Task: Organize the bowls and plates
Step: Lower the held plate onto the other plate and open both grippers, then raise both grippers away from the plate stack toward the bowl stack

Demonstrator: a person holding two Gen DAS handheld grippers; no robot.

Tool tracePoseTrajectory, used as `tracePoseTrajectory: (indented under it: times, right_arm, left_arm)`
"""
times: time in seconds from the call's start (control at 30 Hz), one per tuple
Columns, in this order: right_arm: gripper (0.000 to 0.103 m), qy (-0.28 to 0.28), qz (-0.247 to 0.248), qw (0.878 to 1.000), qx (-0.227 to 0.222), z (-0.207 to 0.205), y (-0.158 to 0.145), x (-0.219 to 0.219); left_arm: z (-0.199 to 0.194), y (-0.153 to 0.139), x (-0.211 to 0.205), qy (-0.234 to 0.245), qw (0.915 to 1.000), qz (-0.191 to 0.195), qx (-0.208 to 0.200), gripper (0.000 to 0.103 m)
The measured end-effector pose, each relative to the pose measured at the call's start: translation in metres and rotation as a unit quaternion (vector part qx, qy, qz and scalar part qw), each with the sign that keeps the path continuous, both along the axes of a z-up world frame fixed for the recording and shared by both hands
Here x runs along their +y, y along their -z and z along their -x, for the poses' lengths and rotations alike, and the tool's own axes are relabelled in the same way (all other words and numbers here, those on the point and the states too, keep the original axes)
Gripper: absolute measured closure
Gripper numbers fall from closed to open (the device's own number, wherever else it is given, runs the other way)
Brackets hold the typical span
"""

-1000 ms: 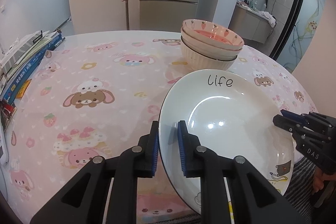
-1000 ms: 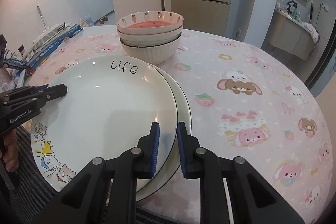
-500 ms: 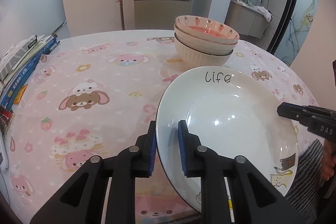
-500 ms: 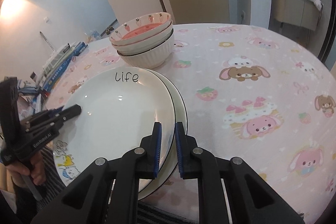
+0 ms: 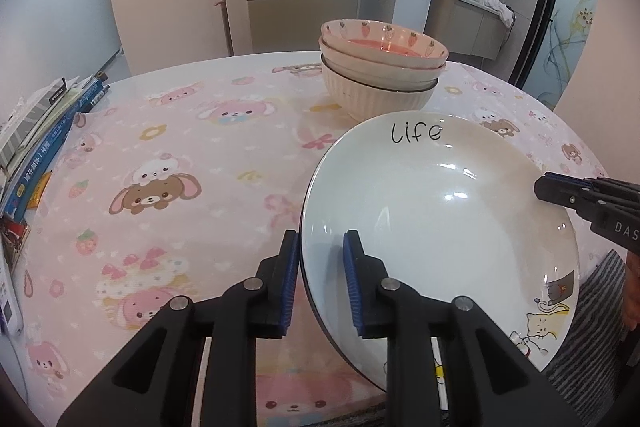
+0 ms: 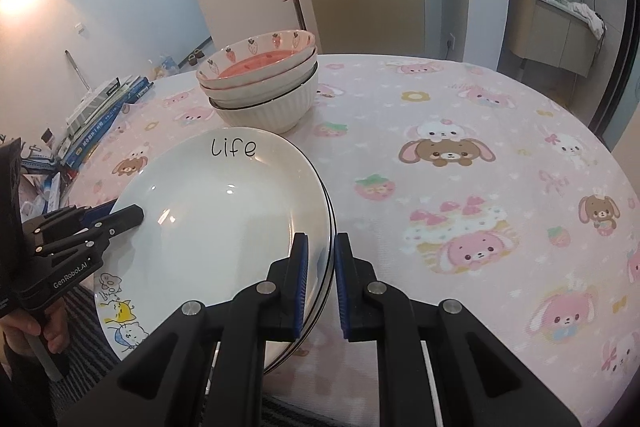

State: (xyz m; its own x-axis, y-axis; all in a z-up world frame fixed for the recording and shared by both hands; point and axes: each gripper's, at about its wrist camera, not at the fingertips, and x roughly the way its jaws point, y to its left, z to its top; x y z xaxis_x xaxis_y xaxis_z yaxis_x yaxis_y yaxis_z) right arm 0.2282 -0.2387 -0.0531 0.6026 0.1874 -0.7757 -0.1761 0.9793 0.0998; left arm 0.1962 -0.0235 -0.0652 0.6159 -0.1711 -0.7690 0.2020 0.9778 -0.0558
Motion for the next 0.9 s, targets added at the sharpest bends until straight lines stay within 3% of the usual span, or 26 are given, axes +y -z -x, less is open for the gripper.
tracePoseTrajectory:
  times: [0.13,0.23,0.3,0.37,0.4,0.43,0.47,0.5,0.57,0.63,0.77,0.9]
  right_arm:
    - [0.089,-0.002,0.034,0.999,-0.012,0.003,0.002,0.01]
    - [0.089,-0.001,0.03,0.999,-0.012,0.003,0.001,0.008]
    - [0.089,0.006,0.015,1.0,-0.012,0.001,0.001,0.003]
    - [0.088,0.014,0.017,1.0,-0.018,0.0,0.001,0.002]
    - [0.085,0.019,0.022,0.999,-0.025,-0.001,0.0,0.001]
    - [0.081,0.022,0.021,0.999,-0.031,-0.001,0.0,0.001]
    - [0.068,0.024,0.016,0.999,-0.036,0.0,-0.001,0.0]
    - [0.051,0.026,0.008,0.999,-0.042,0.001,-0.003,-0.001]
    - [0.037,0.03,-0.011,0.997,-0.064,0.004,-0.01,-0.004]
    - [0.033,0.038,-0.016,0.995,-0.096,0.01,-0.019,-0.006]
    - [0.012,0.059,-0.016,0.986,-0.155,0.021,-0.035,-0.011]
    - [0.01,0.06,0.001,0.98,-0.192,0.027,-0.046,-0.009]
  left_arm:
    - [-0.001,0.0,0.0,0.002,1.0,0.004,0.001,0.083]
    - [0.0,0.0,0.0,0.003,1.0,0.002,-0.001,0.081]
    - [-0.001,-0.001,0.0,0.005,0.9999,0.008,-0.005,0.075]
    - [0.003,-0.006,0.0,0.004,0.9997,0.01,-0.024,0.053]
    - [0.006,-0.01,0.0,0.002,0.9991,0.011,-0.04,0.046]
    - [0.009,-0.015,0.001,0.0,0.9984,0.012,-0.056,0.032]
    - [0.013,-0.02,0.001,-0.003,0.9969,0.013,-0.077,0.024]
    - [0.016,-0.024,0.002,-0.005,0.9953,0.015,-0.096,0.024]
    - [0.023,-0.033,0.004,-0.01,0.9908,0.016,-0.134,0.02]
    - [0.029,-0.04,0.005,-0.015,0.986,0.016,-0.165,0.012]
    - [0.041,-0.052,0.004,0.0,0.9759,0.024,-0.217,0.006]
    - [0.052,-0.061,0.0,-0.009,0.9635,0.003,-0.268,0.001]
